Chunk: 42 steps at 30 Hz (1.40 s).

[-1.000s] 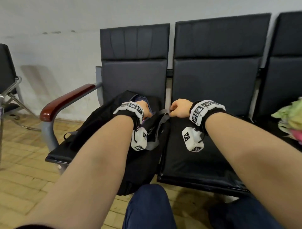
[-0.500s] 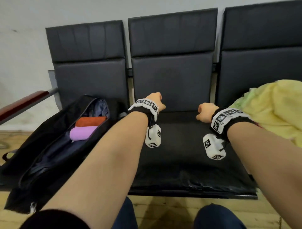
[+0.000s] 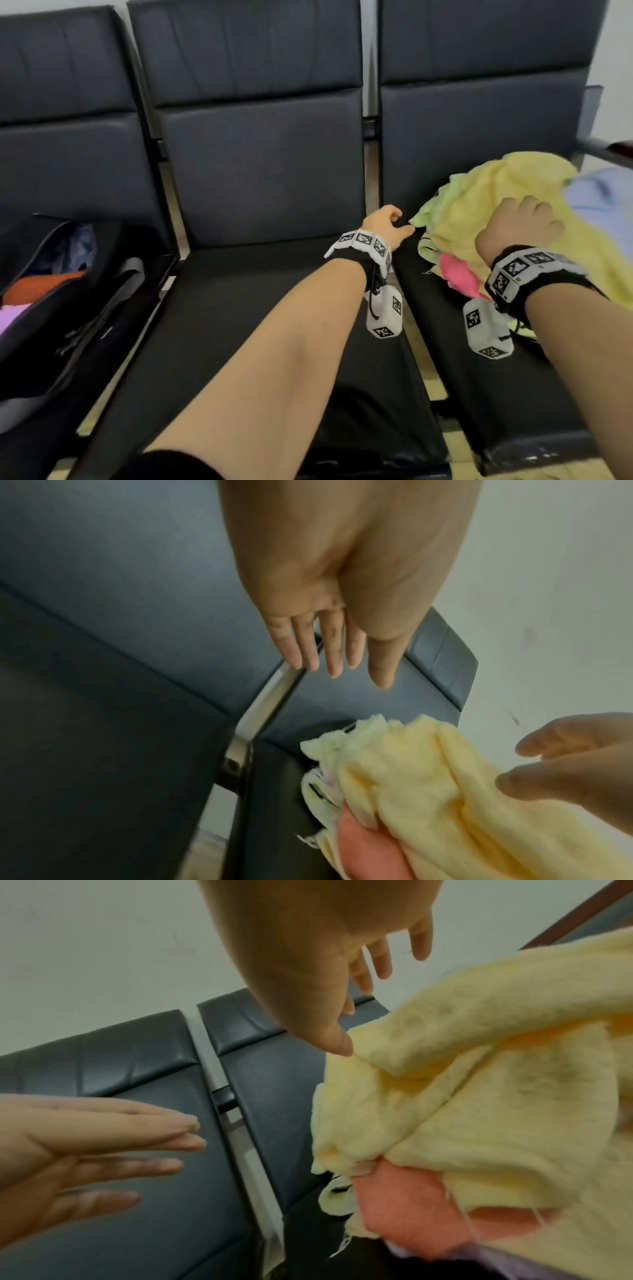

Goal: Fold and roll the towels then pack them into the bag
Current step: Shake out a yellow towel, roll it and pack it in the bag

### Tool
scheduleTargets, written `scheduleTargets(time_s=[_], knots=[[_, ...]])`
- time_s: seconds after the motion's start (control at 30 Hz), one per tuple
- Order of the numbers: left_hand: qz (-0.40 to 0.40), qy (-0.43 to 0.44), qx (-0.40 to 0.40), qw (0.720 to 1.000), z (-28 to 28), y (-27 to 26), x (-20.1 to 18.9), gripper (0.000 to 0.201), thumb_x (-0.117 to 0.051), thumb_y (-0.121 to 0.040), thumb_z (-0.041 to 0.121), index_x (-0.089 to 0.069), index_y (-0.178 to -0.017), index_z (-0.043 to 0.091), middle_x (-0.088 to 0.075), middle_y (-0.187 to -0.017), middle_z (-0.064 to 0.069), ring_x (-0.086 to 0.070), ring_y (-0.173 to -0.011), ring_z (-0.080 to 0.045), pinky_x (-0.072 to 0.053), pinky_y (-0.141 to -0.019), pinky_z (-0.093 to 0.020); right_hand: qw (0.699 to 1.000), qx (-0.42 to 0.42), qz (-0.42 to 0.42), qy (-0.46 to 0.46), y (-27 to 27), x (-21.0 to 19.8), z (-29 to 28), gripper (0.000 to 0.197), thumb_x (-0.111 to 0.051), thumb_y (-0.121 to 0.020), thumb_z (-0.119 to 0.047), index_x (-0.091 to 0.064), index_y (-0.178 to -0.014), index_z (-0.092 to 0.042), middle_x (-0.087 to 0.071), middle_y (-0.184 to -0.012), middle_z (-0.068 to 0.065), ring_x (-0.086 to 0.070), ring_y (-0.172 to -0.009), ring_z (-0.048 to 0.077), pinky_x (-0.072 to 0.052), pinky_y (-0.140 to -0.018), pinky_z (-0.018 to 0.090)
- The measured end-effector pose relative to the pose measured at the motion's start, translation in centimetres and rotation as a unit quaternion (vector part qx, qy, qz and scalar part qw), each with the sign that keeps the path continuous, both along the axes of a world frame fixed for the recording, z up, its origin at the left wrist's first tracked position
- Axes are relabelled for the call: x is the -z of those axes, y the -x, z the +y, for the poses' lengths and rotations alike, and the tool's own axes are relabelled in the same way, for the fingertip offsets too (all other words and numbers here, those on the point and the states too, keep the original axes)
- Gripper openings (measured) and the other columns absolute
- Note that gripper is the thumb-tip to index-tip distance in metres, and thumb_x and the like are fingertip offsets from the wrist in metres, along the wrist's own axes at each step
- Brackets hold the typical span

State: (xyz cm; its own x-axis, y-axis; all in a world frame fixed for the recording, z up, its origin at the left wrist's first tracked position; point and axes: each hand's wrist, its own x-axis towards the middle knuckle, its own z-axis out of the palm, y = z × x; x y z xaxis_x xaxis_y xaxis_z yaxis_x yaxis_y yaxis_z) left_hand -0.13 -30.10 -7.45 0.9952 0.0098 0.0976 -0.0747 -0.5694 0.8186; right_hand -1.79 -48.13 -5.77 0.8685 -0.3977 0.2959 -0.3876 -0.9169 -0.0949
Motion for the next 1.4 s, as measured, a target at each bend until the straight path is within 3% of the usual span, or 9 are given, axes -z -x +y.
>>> scheduleTargets(time_s=[0.2,0.43,0.63,0.73,0.8,0.93,1.13,1.23,1.4], knots=[[0.04,0.058,0.022,0.997,-7.6,-3.4,4.6,0.052,-0.072,-0.083,0.025,-0.054,-0.129,0.01,-0.057,-0.129,-0.007,-0.053,-0.119,-0.021,-0.039,-0.092,-0.022,0.998,0.035,-0.043,-0.028,-1.9,2.3,-4.9,0.046,-0.055,-0.078,-0.002,-0.045,-0.122,0.001,-0.041,-0.127,0.026,-0.039,-0.119,0.038,-0.034,-0.096,0.049],[0.051,0.048,0.075,0.995,-12.1,-5.8,7.2,0.079,-0.073,-0.08,0.034,-0.034,-0.147,0.018,-0.036,-0.149,-0.008,-0.039,-0.133,-0.025,-0.033,-0.112,-0.038,0.992,-0.039,-0.103,-0.066,-3.2,4.0,-8.9,0.023,-0.053,-0.09,-0.004,-0.056,-0.112,0.001,-0.042,-0.122,0.025,-0.039,-0.114,0.041,-0.039,-0.076,0.046],[-0.04,0.136,0.028,0.989,-12.7,-5.9,5.8,0.03,-0.067,-0.088,0.025,-0.069,-0.111,0.006,-0.068,-0.107,-0.008,-0.062,-0.095,-0.016,-0.046,-0.084,-0.023,0.965,-0.082,-0.235,-0.086,-2.5,3.6,-9.5,0.024,-0.051,-0.093,-0.014,-0.064,-0.098,0.005,-0.047,-0.114,0.025,-0.044,-0.106,0.041,-0.036,-0.071,0.043],[-0.108,0.168,0.022,0.98,-12.0,-5.3,2.9,0.035,-0.062,-0.089,0.023,-0.061,-0.061,0.003,-0.047,-0.062,-0.001,-0.041,-0.053,-0.004,-0.034,-0.054,-0.015,0.933,-0.095,-0.319,-0.138,-1.6,1.5,-9.1,0.023,-0.049,-0.093,-0.015,-0.058,-0.092,0.005,-0.045,-0.113,0.023,-0.046,-0.096,0.037,-0.032,-0.067,0.038],[-0.142,0.195,0.001,0.97,-10.9,-4.9,0.3,0.043,-0.058,-0.091,0.021,-0.042,-0.052,0.011,-0.034,-0.058,-0.001,-0.031,-0.049,-0.005,-0.027,-0.05,-0.021,0.906,-0.122,-0.361,-0.187,-0.9,-0.7,-8.1,0.022,-0.045,-0.097,-0.018,-0.054,-0.094,0.002,-0.043,-0.117,0.021,-0.047,-0.091,0.033,-0.032,-0.065,0.034],[-0.133,0.253,-0.033,0.958,-7.3,-2.0,-5.2,0.033,-0.055,-0.096,0.021,-0.053,-0.063,0.028,-0.045,-0.07,0.005,-0.042,-0.069,-0.008,-0.034,-0.052,-0.009,0.85,-0.184,-0.427,-0.247,1.0,-5.1,-4.5,0.02,-0.039,-0.099,-0.008,-0.051,-0.1,0.008,-0.043,-0.119,0.027,-0.044,-0.089,0.024,-0.028,-0.075,0.02],[-0.184,0.28,-0.105,0.936,3.1,3.5,-12.0,0.038,-0.054,-0.096,0.028,-0.064,-0.115,-0.004,-0.061,-0.114,-0.025,-0.064,-0.094,-0.027,-0.048,-0.072,-0.024,0.812,-0.263,-0.411,-0.322,5.5,-10.9,4.5,0.019,-0.034,-0.102,-0.007,-0.049,-0.106,0.004,-0.037,-0.112,0.011,-0.03,-0.077,0.004,-0.025,-0.074,0.01],[-0.218,0.281,-0.123,0.927,8.8,7.1,-14.3,0.037,-0.055,-0.096,0.026,-0.063,-0.11,-0.007,-0.063,-0.099,-0.027,-0.055,-0.061,-0.009,-0.044,-0.062,-0.022,0.793,-0.301,-0.411,-0.334,8.0,-13.0,9.5,0.017,-0.036,-0.101,-0.005,-0.049,-0.105,0.006,-0.04,-0.115,0.017,-0.029,-0.073,0.002,-0.025,-0.073,0.007],[-0.216,0.295,-0.157,0.917,18.2,12.5,-15.7,0.02,-0.058,-0.094,0.024,-0.066,-0.08,0.012,-0.057,-0.074,-0.007,-0.054,-0.071,-0.018,-0.05,-0.07,-0.032,0.787,-0.36,-0.348,-0.361,10.8,-13.9,17.7,0.009,-0.04,-0.099,-0.006,-0.049,-0.098,-0.004,-0.043,-0.116,0.016,-0.036,-0.074,0.008,-0.03,-0.077,0.016]])
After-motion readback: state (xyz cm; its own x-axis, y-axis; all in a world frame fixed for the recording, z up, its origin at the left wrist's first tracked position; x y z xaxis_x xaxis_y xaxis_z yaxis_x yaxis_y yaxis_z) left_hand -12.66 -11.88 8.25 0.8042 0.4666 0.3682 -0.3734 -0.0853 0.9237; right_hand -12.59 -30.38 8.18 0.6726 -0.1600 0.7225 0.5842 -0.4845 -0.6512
